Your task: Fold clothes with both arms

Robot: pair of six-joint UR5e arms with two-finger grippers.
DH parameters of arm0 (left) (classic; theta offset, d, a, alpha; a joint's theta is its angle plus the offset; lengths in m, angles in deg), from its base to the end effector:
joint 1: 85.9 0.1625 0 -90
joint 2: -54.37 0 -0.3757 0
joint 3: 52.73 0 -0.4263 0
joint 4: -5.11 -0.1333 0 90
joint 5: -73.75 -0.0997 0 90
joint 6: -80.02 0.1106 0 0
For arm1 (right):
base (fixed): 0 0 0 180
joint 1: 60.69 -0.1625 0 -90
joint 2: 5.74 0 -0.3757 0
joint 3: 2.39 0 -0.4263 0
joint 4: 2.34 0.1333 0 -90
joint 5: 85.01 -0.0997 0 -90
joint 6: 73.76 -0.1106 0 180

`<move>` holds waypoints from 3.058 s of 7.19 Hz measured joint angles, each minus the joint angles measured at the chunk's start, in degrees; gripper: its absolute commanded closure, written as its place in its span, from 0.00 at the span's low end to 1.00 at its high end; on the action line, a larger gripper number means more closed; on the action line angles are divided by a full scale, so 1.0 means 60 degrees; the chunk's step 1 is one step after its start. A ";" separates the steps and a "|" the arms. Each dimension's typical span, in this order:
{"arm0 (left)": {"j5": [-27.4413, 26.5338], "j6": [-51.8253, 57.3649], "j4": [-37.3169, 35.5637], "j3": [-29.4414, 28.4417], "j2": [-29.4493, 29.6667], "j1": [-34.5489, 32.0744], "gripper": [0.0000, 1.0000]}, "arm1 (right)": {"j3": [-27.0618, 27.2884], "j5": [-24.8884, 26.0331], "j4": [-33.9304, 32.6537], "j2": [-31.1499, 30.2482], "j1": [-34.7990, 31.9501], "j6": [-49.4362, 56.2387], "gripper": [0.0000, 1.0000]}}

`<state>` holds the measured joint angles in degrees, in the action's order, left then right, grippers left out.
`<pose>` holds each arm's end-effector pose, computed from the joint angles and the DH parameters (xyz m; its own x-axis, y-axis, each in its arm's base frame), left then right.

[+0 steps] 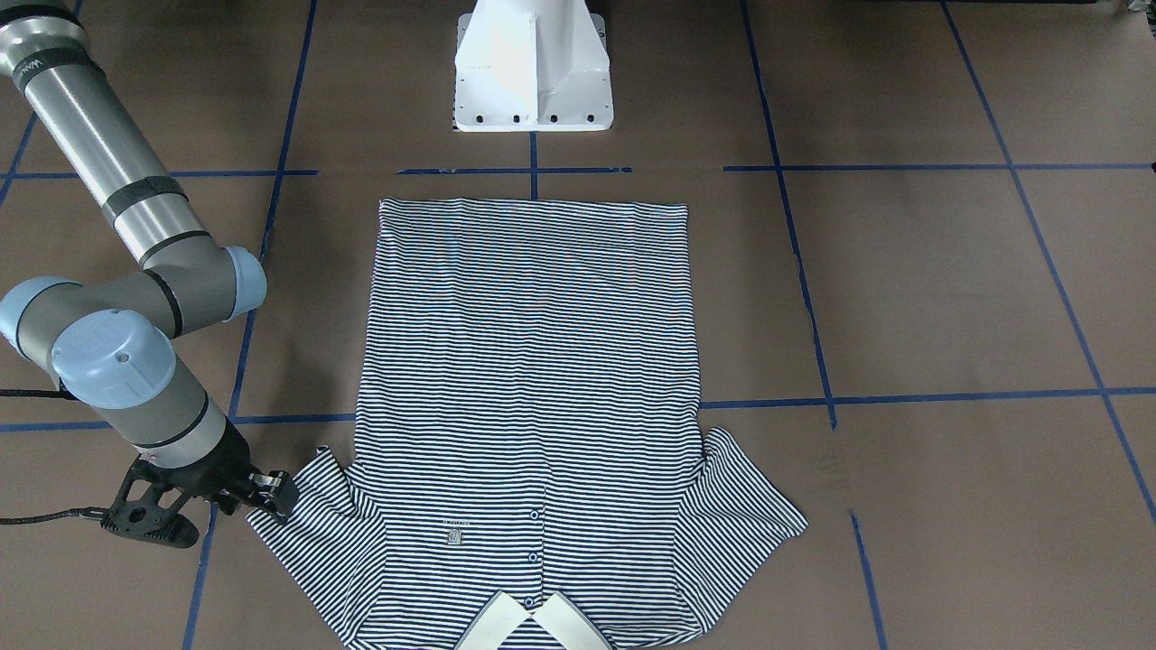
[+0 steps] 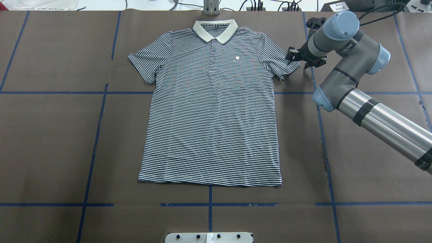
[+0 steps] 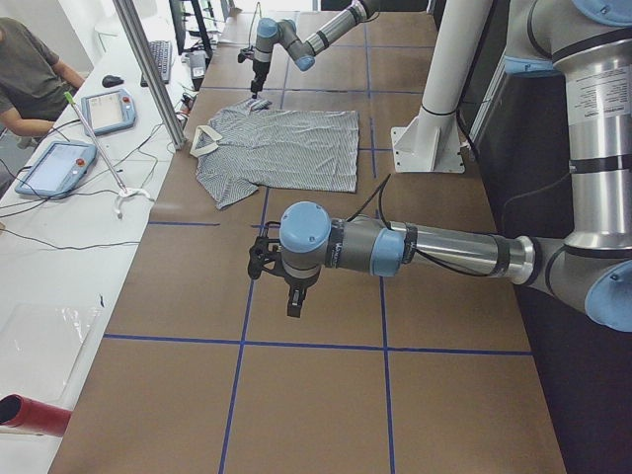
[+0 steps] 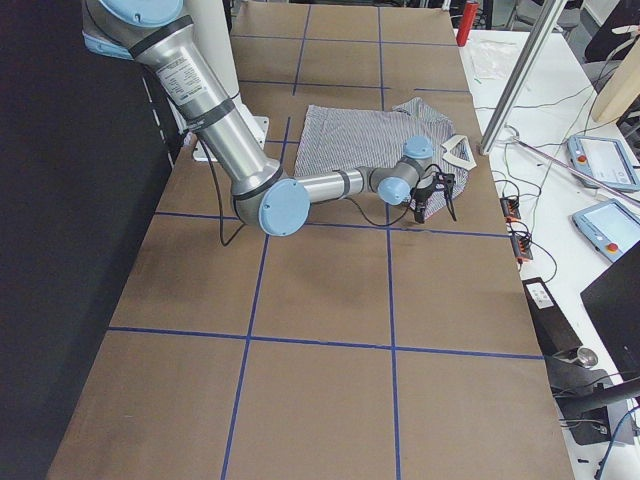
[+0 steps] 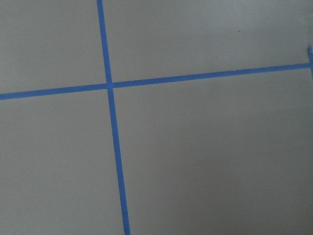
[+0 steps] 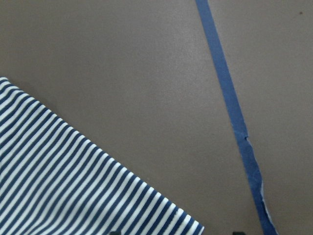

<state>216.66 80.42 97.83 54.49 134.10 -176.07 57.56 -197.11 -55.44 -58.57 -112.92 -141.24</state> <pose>-0.0465 -0.4655 0.5296 0.6035 0.1391 -0.7852 -0.0013 0.9848 0.1735 -0.4132 -0.6829 0.4134 0.6260 0.2286 0.7455 -0.3599 0.9328 0.0162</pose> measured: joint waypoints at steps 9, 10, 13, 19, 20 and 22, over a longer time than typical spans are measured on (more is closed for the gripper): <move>0.0000 0.0020 0.0015 0.0031 -0.0130 0.0000 0.00 | 0.0333 0.0020 -0.0358 0.1447 0.0318 -0.1551 1.00; 0.0000 0.0020 0.0015 0.0038 -0.0132 0.0000 0.00 | 0.0042 0.0198 -0.0550 0.1896 0.0497 -0.1775 1.00; 0.0000 0.0007 0.0015 0.0045 -0.0135 0.0000 0.00 | -0.1502 0.0899 -0.0664 0.3115 0.0670 -0.1920 1.00; 0.0291 -0.2633 0.1199 -0.1353 0.1864 0.0968 0.00 | -0.0895 0.1413 -0.0665 0.2957 0.0933 -0.1876 0.00; 0.0071 -0.3975 0.2126 -0.2164 0.2781 0.1623 0.01 | -0.0142 0.1111 -0.0681 0.2447 0.0780 -0.1869 0.00; -0.0966 -0.6491 0.3421 -0.3669 0.4601 0.3237 0.06 | 0.1387 0.0232 -0.0695 0.1175 0.0366 -0.1848 0.00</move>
<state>210.86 41.47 118.36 32.47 161.71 -156.65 65.88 -195.72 -59.61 -51.52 -110.73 -152.32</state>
